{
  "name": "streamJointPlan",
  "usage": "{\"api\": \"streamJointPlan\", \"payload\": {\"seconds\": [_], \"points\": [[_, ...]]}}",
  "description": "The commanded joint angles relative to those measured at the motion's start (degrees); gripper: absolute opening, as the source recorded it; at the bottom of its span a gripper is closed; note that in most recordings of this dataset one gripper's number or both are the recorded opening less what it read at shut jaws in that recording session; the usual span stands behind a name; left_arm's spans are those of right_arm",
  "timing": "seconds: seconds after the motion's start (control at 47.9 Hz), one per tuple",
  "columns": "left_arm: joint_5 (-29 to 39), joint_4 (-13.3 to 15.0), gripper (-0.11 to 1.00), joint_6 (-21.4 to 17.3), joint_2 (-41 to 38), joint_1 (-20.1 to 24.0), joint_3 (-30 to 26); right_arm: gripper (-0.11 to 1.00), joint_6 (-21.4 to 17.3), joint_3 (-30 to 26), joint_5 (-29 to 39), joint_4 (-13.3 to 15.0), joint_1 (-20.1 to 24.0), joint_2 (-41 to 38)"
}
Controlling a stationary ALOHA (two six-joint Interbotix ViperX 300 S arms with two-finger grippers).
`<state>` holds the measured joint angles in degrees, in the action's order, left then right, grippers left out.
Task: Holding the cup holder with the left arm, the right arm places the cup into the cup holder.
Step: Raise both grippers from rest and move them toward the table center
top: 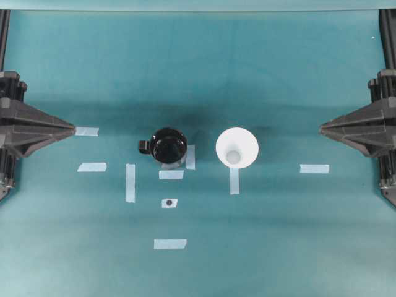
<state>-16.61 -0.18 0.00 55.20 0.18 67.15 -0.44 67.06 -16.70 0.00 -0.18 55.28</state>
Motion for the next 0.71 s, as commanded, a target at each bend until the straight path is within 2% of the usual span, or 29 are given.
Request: {"api": "streamJointPlan", "payload": {"seconds": [0.0,0.063,0.125,0.188,0.313,0.522,0.689], "points": [[-0.26,-0.62,0.16,0.7,0.0,0.0,-0.7,0.16,-0.09,-0.09,-0.79,-0.35,0.0,0.09],[-0.26,-0.53,0.1,0.97,-0.09,0.09,-0.7,0.18,-0.79,0.53,-0.88,-1.58,0.0,0.62],[0.18,-0.62,0.03,0.97,-0.18,0.09,-0.97,0.1,-2.46,0.97,-0.79,-2.72,0.09,1.49],[1.58,-0.62,0.03,1.05,-0.44,0.09,-1.49,0.04,-4.31,1.23,-0.53,-2.81,0.09,2.46],[4.75,-0.62,0.03,1.05,-1.85,0.09,-2.81,0.02,-6.5,1.41,0.7,-2.81,0.0,3.96],[8.26,-0.62,0.03,1.05,-5.63,0.18,-4.13,0.02,-7.56,-0.62,10.11,-2.81,-0.35,3.52],[9.4,-0.62,0.03,1.14,-8.0,0.79,-5.01,0.02,-11.25,-2.9,15.47,-2.99,-1.93,3.16]]}}
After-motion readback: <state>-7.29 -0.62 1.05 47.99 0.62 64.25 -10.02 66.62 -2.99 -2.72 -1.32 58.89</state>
